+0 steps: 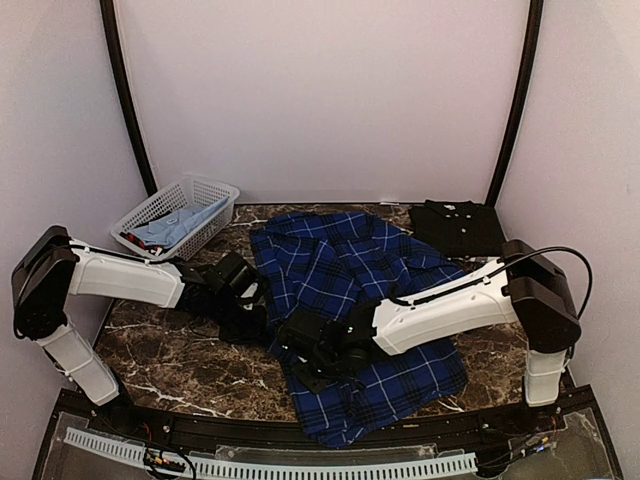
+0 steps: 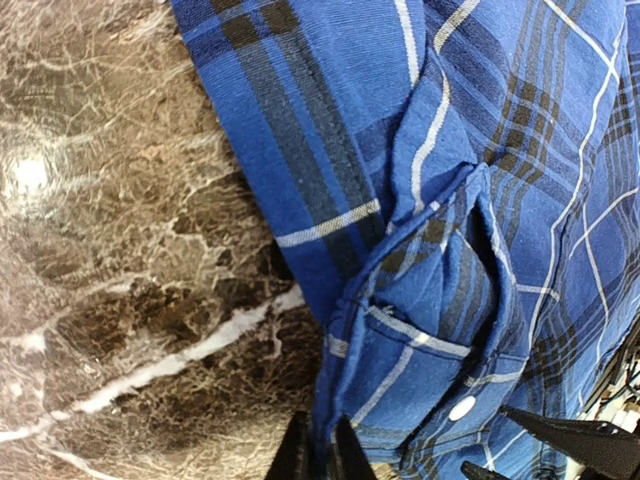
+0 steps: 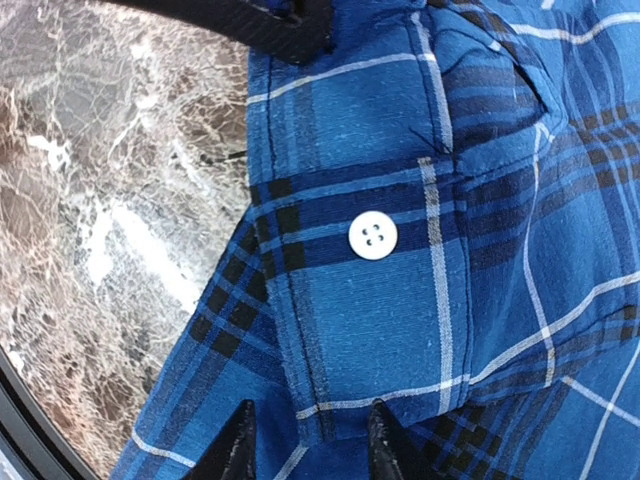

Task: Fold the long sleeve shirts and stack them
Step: Adjust the sleeve of the 1/3-folded shirt.

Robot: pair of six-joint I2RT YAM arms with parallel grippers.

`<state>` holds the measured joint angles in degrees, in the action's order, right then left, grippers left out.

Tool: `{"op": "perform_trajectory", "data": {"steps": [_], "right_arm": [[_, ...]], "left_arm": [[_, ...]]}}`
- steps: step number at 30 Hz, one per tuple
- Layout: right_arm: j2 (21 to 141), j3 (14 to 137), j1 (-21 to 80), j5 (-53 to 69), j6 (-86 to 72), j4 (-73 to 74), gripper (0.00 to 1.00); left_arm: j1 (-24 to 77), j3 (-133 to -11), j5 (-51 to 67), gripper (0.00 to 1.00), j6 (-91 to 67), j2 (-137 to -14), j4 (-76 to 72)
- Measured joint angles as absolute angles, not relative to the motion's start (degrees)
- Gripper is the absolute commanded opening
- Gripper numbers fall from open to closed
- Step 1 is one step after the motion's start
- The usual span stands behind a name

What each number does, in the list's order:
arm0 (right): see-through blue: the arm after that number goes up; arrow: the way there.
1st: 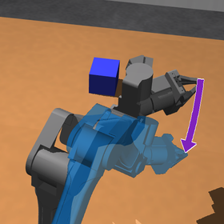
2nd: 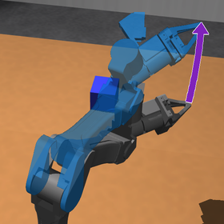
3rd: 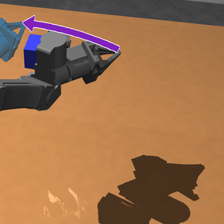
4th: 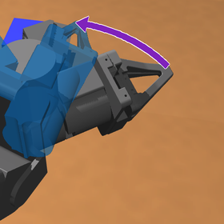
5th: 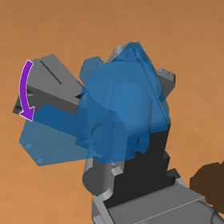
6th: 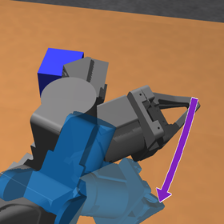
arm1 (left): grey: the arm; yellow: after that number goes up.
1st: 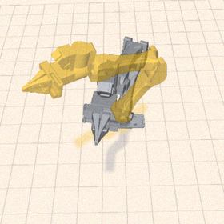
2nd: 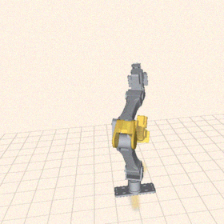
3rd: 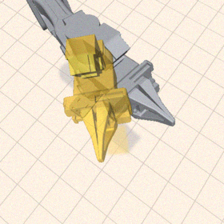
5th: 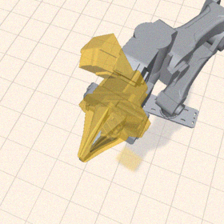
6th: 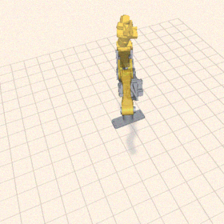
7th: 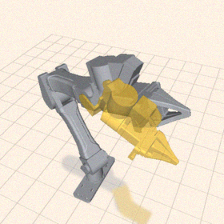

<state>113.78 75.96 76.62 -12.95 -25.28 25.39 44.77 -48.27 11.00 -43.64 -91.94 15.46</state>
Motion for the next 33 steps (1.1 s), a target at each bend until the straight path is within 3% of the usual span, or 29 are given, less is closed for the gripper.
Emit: {"op": "perform_trajectory", "data": {"steps": [7,11,13,25,33], "right_arm": [[114.41,75.99,76.77,-14.74,-24.99,25.63,0.24],[115.39,76.34,76.88,-15.35,-25.15,25.71,0.34],[115.70,76.77,77.01,-15.55,-24.80,25.85,0.33],[117.14,78.98,77.65,-19.18,-25.74,27.88,0.00],[117.10,80.03,77.62,-20.43,-26.00,30.02,0.00]], "left_arm": [[44.77,-48.31,11.68,0.02,-43.62,-91.94,15.46],[44.77,-48.77,11.90,0.01,-43.44,-91.94,15.57],[44.77,-49.08,12.08,0.00,-43.24,-91.96,15.92],[44.77,-50.81,12.91,0.00,-42.28,-91.96,17.54],[44.77,-52.07,13.21,0.00,-40.71,-92.18,19.90]]}}
